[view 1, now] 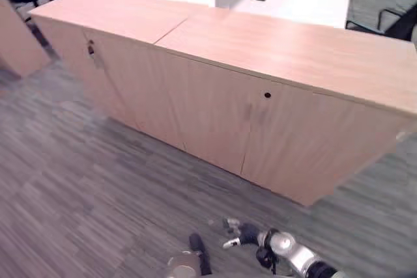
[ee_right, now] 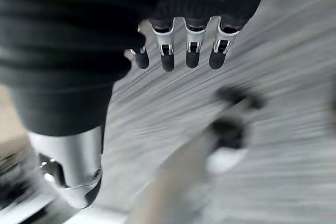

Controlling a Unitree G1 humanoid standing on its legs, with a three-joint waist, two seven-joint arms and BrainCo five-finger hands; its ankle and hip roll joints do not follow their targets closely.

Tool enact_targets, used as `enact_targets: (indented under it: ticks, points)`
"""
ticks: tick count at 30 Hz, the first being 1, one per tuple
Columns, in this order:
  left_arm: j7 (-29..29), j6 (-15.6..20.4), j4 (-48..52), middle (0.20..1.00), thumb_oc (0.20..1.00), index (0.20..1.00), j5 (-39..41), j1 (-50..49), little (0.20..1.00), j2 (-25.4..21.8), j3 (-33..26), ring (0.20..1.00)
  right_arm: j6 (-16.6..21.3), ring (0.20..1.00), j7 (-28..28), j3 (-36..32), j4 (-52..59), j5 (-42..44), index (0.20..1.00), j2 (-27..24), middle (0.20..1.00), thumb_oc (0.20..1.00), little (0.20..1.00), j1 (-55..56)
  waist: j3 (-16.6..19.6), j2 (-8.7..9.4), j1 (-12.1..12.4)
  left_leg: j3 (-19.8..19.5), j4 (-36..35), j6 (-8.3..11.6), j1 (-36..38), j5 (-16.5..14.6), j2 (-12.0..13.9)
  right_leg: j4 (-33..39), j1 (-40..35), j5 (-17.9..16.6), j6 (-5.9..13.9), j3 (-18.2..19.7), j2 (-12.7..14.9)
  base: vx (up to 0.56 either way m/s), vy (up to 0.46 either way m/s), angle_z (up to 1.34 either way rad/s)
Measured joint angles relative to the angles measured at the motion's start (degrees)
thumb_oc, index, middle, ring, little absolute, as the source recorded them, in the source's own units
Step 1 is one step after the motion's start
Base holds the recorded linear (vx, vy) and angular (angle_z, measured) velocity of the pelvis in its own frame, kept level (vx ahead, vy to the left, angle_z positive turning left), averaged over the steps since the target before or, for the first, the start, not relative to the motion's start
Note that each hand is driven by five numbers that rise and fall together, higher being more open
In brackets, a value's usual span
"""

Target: Put the empty folder in the office cabinet

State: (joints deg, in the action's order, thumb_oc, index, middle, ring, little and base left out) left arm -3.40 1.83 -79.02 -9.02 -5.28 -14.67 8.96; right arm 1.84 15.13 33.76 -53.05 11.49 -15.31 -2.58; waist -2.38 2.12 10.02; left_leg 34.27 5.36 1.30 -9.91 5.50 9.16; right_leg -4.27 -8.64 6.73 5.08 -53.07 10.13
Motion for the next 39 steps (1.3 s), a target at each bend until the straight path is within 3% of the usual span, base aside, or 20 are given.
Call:
enact_targets:
  ticks: [1, 4, 5, 6, 8, 9, 11, 14, 15, 16, 17, 18, 19, 20, 23, 27, 33, 36, 39]
  points:
    - [0.0, 0.0, 0.1, 1.000, 1.000, 1.000, -0.5, -0.6, 1.000, 0.6, 0.0, 1.000, -0.2, 1.000, -1.2, -1.6, -3.6, -1.1, 1.000, -0.6, 1.000, 1.000, 1.000, 0.2, 1.1, -1.67, -0.1, -2.4, -1.1, -0.07, 1.2, 0.0, -0.1, 0.0, -0.7, 0.0, 0.34, -1.4, -0.8, 0.19, 0.253, 0.70]
    - [-0.1, 0.1, 0.5, 1.000, 1.000, 1.000, -1.5, 1.9, 1.000, 1.1, 0.8, 1.000, 0.8, 1.000, -4.5, -10.6, -12.7, -2.0, 1.000, 0.4, 1.000, 1.000, 1.000, -0.1, 2.0, -2.22, -1.1, -4.4, -3.9, -1.57, 1.8, -1.7, -4.0, -1.6, -2.7, -0.7, 1.75, -4.8, 1.2, 0.20, 0.269, 0.96]
    - [0.5, 0.5, 0.9, 1.000, 1.000, 1.000, -2.1, 5.5, 1.000, 0.7, 4.7, 1.000, -0.1, 1.000, -6.9, -15.2, -17.8, -2.0, 1.000, 0.5, 1.000, 1.000, 1.000, 1.7, 3.8, -2.60, -1.4, -7.8, -6.5, -4.52, 3.2, -1.9, -7.2, -3.6, -4.7, -1.2, 1.09, -7.2, 3.3, 0.24, 0.315, 1.53]
    - [0.4, 0.7, 1.1, 1.000, 1.000, 1.000, -3.2, 5.5, 1.000, 0.2, 6.4, 1.000, -0.1, 1.000, -7.5, -16.0, -18.6, -2.0, 1.000, 0.6, 1.000, 1.000, 1.000, 2.2, 4.4, -2.10, -1.4, -8.7, -7.5, -5.14, 4.5, -1.4, -8.4, -4.3, -5.1, -1.5, 0.64, -7.4, 4.3, 0.21, 0.261, 1.22]
    - [0.6, 0.9, 2.2, 1.000, 1.000, 1.000, -3.3, 7.8, 1.000, -0.4, 8.5, 1.000, 0.9, 1.000, -9.0, -21.2, -20.6, -1.8, 1.000, 1.5, 1.000, 1.000, 1.000, 3.0, 5.4, -2.89, -2.9, -12.4, -8.3, -6.69, 5.6, -2.1, -11.2, -7.8, -7.3, -2.5, 0.20, -8.7, 6.5, 0.17, 0.144, 0.98]
    - [1.3, 1.9, 4.7, 1.000, 1.000, 1.000, -3.2, 10.6, 1.000, -0.8, 9.3, 1.000, 0.5, 1.000, -10.2, -21.3, -21.5, -2.0, 1.000, 1.7, 1.000, 1.000, 1.000, 3.9, 5.7, -3.63, -3.6, -14.8, -9.8, -8.20, 7.2, -2.6, -12.7, -11.9, -7.2, -1.8, 1.54, -8.0, 9.8, 0.20, 0.110, 1.07]
    - [2.5, 2.9, 7.1, 1.000, 1.000, 1.000, -2.6, 12.0, 1.000, -1.9, 9.2, 1.000, 0.6, 1.000, -10.7, -21.4, -21.3, -2.0, 1.000, 3.0, 1.000, 1.000, 1.000, 2.4, 5.6, -4.47, -4.6, -14.9, -10.1, -8.58, 8.3, -3.2, -13.4, -14.8, -4.9, -1.4, 2.40, -4.9, 12.8, 0.08, -0.060, 0.30]
    - [3.7, 3.2, 7.0, 1.000, 1.000, 1.000, -0.4, 12.5, 1.000, -2.3, 8.9, 1.000, 1.5, 1.000, -10.8, -20.1, -20.5, -1.9, 1.000, 3.2, 1.000, 1.000, 1.000, -0.5, 5.0, -7.39, -6.7, -14.0, -10.0, -7.85, 8.6, -3.6, -11.8, -13.8, 3.4, 0.5, 2.23, 4.8, 10.2, 0.02, -0.186, -0.28]
    - [4.1, 3.6, 7.0, 1.000, 1.000, 1.000, 0.7, 12.6, 1.000, -2.2, 8.1, 1.000, 1.9, 1.000, -10.9, -20.2, -20.4, -1.9, 1.000, 3.2, 1.000, 1.000, 1.000, -0.7, 4.7, -7.86, -6.9, -14.6, -9.2, -6.90, 8.7, -4.1, -10.9, -11.0, 5.9, 1.1, 2.26, 9.6, 7.1, 0.01, -0.257, -0.07]
    - [4.0, 4.5, 6.9, 1.000, 1.000, 1.000, 2.0, 12.5, 1.000, -1.9, 7.0, 1.000, 1.8, 1.000, -10.9, -20.6, -19.3, -1.3, 1.000, 3.2, 1.000, 1.000, 1.000, 0.2, 4.5, -7.26, -8.0, -15.7, -7.9, -6.36, 9.4, -4.4, -10.3, -6.6, 8.0, 1.3, 1.68, 14.8, 2.1, 0.00, -0.187, 0.07]
    - [4.3, 4.9, 7.2, 1.000, 1.000, 1.000, 2.3, 11.4, 1.000, -1.9, 6.4, 1.000, 1.8, 1.000, -11.3, -20.9, -20.0, -1.3, 1.000, 3.3, 1.000, 1.000, 1.000, 0.4, 4.3, -6.15, -7.4, -14.2, -7.8, -4.55, 10.5, -5.6, -10.3, -7.0, 8.5, 1.6, 0.98, 14.0, 1.0, 0.00, -0.256, 0.12]
    - [4.7, 5.2, 7.3, 1.000, 1.000, 1.000, 2.6, 10.0, 1.000, -2.2, 5.8, 1.000, 1.8, 1.000, -11.5, -20.9, -21.5, -1.3, 1.000, 4.1, 1.000, 1.000, 1.000, 0.2, 4.3, -5.11, -6.7, -11.8, -7.5, -4.59, 11.2, -6.5, -10.4, -8.2, 9.2, 1.7, 0.74, 13.6, 0.7, 0.00, -0.143, -0.25]
    - [5.1, 5.1, 7.5, 1.000, 1.000, 1.000, 2.9, 9.3, 1.000, -2.9, 5.5, 1.000, 1.7, 1.000, -11.6, -20.1, -21.4, -1.4, 1.000, 4.7, 1.000, 1.000, 1.000, 0.5, 4.7, -3.05, -6.2, -11.3, -6.9, -4.18, 11.2, -7.9, -11.1, -8.9, 10.0, 0.8, -1.00, 13.8, 1.3, 0.00, -0.179, -0.20]
    - [5.2, 4.8, 7.1, 1.000, 1.000, 1.000, 3.8, 8.0, 1.000, -2.9, 4.3, 1.000, 1.8, 1.000, -11.4, -20.1, -21.5, -1.4, 1.000, 4.8, 1.000, 1.000, 1.000, 1.4, 4.7, -2.32, -5.9, -11.2, -6.0, -4.09, 11.1, -8.5, -10.8, -9.7, 10.0, 1.1, -2.33, 13.8, 1.4, 0.00, -0.150, -0.15]
    - [5.3, 4.5, 7.0, 1.000, 1.000, 1.000, 6.6, 5.0, 1.000, -3.4, -1.4, 1.000, 1.8, 1.000, -11.4, -20.0, -21.5, -1.5, 1.000, 4.6, 1.000, 1.000, 1.000, 1.7, 4.3, -1.80, -3.9, -10.3, -4.0, -3.05, 9.7, -9.2, -9.0, -9.3, 10.6, 1.5, -2.58, 13.0, 0.4, -0.01, -0.109, -0.23]
    - [5.2, 4.9, 7.1, 1.000, 1.000, 1.000, 10.4, 3.7, 1.000, -3.6, -5.1, 1.000, 1.7, 1.000, -11.4, -20.0, -21.4, -2.0, 1.000, 3.9, 1.000, 1.000, 1.000, 2.1, 4.4, -1.28, -3.1, -10.9, -1.5, -1.62, 8.2, -9.0, -7.0, -4.9, 9.4, 0.7, -4.82, 12.5, -2.4, -0.02, -0.046, 0.03]
    - [8.7, 5.8, 9.9, 1.000, 1.000, 1.000, 10.9, 2.9, 1.000, 2.9, -1.6, 1.000, 1.9, 1.000, -13.0, -19.9, -21.3, -1.9, 1.000, 4.4, 1.000, 1.000, 1.000, 2.0, 3.7, -1.17, -2.8, -11.1, 0.9, -1.44, 6.2, -9.0, -5.4, -1.6, 8.9, -0.2, -6.69, 11.8, -4.9, -0.03, -0.039, 0.05]
    - [11.8, 6.7, 13.8, 1.000, 1.000, 1.000, 9.7, 3.0, 1.000, 2.7, 0.5, 1.000, 2.6, 1.000, -14.4, -19.9, -21.4, -1.9, 1.000, 5.5, 1.000, 1.000, 1.000, 1.7, 2.7, 0.06, -2.8, -11.2, 0.9, -1.19, 6.2, -8.9, -4.8, -0.5, 8.4, -0.4, -7.00, 11.6, -5.9, -0.01, -0.009, 0.02]
    - [11.5, 7.2, 12.8, 1.000, 1.000, 1.000, 10.3, 3.6, 1.000, 3.5, 0.4, 1.000, 2.9, 1.000, -15.8, -20.0, -21.4, -1.4, 1.000, 4.8, 1.000, 1.000, 1.000, 1.6, 2.1, -0.91, -3.4, -11.1, 0.6, -1.16, 6.3, -8.8, -4.7, -0.3, 8.4, -0.4, -7.03, 11.7, -6.0, -0.01, 0.034, -0.06]
